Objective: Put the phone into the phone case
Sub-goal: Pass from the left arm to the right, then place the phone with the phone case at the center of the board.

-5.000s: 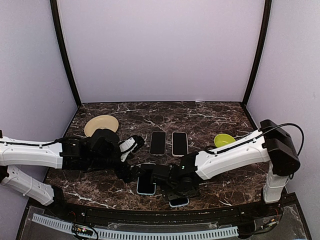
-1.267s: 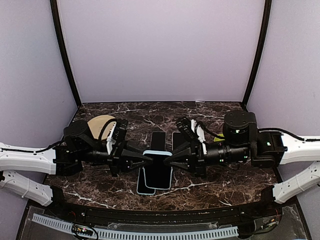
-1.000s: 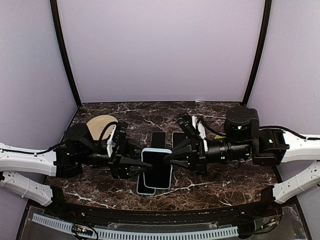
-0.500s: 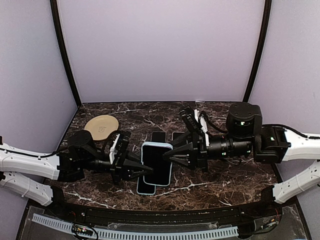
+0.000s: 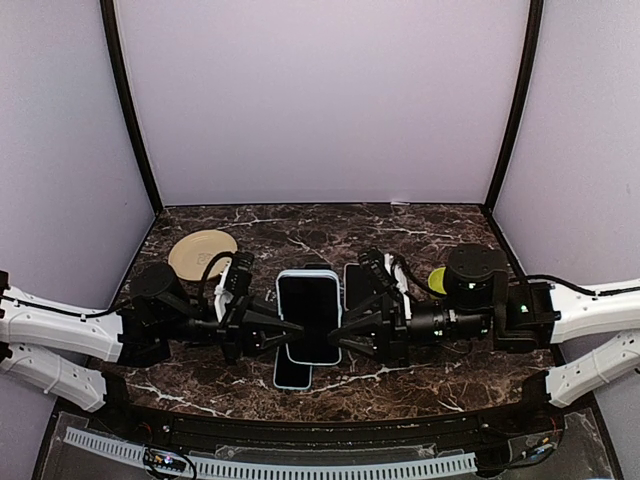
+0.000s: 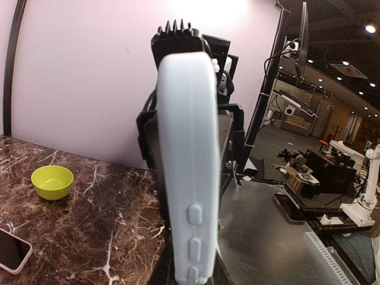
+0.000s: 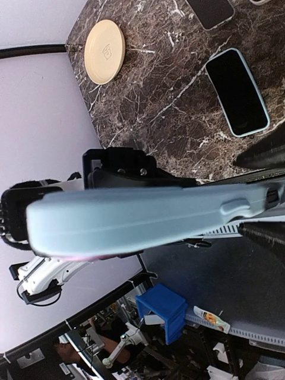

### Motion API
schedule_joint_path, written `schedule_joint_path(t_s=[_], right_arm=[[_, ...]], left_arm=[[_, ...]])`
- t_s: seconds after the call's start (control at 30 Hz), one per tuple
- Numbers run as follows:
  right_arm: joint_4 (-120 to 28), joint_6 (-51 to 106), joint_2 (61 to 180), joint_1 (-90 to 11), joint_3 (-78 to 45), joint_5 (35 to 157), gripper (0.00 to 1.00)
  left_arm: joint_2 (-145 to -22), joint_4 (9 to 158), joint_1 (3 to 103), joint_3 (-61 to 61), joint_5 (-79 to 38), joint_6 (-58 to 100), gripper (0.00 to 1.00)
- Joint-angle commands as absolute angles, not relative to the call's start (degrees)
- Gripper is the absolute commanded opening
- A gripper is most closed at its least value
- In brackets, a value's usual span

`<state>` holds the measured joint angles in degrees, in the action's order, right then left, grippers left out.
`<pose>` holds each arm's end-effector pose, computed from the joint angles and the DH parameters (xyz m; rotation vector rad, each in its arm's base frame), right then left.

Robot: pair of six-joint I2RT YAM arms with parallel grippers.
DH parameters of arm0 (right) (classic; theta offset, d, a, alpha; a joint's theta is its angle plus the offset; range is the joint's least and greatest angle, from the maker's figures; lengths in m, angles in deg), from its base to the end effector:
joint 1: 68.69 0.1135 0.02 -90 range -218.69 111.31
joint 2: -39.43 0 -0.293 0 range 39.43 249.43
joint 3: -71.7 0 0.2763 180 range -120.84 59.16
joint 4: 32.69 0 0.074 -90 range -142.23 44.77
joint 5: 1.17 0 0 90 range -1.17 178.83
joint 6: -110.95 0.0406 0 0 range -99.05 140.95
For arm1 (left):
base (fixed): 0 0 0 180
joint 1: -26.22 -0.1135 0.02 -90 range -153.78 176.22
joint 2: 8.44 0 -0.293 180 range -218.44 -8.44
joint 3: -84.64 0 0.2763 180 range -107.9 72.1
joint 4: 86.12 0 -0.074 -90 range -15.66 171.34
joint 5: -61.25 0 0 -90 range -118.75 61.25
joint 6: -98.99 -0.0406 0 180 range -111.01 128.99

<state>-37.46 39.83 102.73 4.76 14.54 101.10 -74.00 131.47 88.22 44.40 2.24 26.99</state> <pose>0.0700 0.2658 0.3242 -1.0524 1.6611 1.3124 0.1012 -0.2348 0.2852 1.0291 1.1845 -1.4986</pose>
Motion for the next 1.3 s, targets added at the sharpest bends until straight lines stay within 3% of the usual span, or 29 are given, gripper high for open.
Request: schedule_joint_path(t_s=[0.0,0.23,0.27,0.3,0.33,0.37,0.43,0.5,0.63,0.87,1.27], right_arm=[[-32.4,40.7,103.8,4.5,12.8,102.8,0.22],[-33.0,42.8,103.8,4.2,12.2,100.6,0.00],[-33.5,43.9,103.5,3.9,12.2,99.8,0.00],[-35.2,45.2,103.2,3.3,12.0,99.0,0.00],[-36.7,46.9,102.9,2.5,11.9,98.8,0.00],[-38.4,48.9,102.7,1.5,11.9,98.6,0.00],[-42.1,52.4,102.6,-0.1,12.7,97.7,0.00],[-46.7,57.1,103.2,-2.3,13.7,97.2,0.00],[-48.9,69.8,105.7,-8.2,19.0,102.7,0.00],[-40.4,77.7,109.5,-12.5,25.8,108.0,0.00],[-37.2,78.5,120.5,-16.3,25.2,114.6,0.01]], left_arm=[[-74.6,137.7,88.1,43.2,3.4,29.3,0.00],[-74.1,136.1,88.1,43.4,3.2,28.9,0.00],[-73.8,134.4,88.1,43.3,2.2,28.6,0.04],[-73.5,133.0,88.1,43.2,1.3,27.7,0.22],[-73.1,129.6,88.1,43.1,-1.9,27.2,0.34],[-72.8,127.3,88.1,43.0,-4.0,26.2,0.54],[-72.2,120.0,88.1,42.9,-13.3,25.0,0.73],[-72.5,112.2,88.0,41.7,-23.8,24.0,0.82],[-74.3,100.4,87.7,39.2,-36.3,23.2,0.88],[-77.2,97.5,87.7,37.9,-34.8,23.3,0.88],[-80.8,92.1,87.7,35.3,-35.6,23.3,0.88]])
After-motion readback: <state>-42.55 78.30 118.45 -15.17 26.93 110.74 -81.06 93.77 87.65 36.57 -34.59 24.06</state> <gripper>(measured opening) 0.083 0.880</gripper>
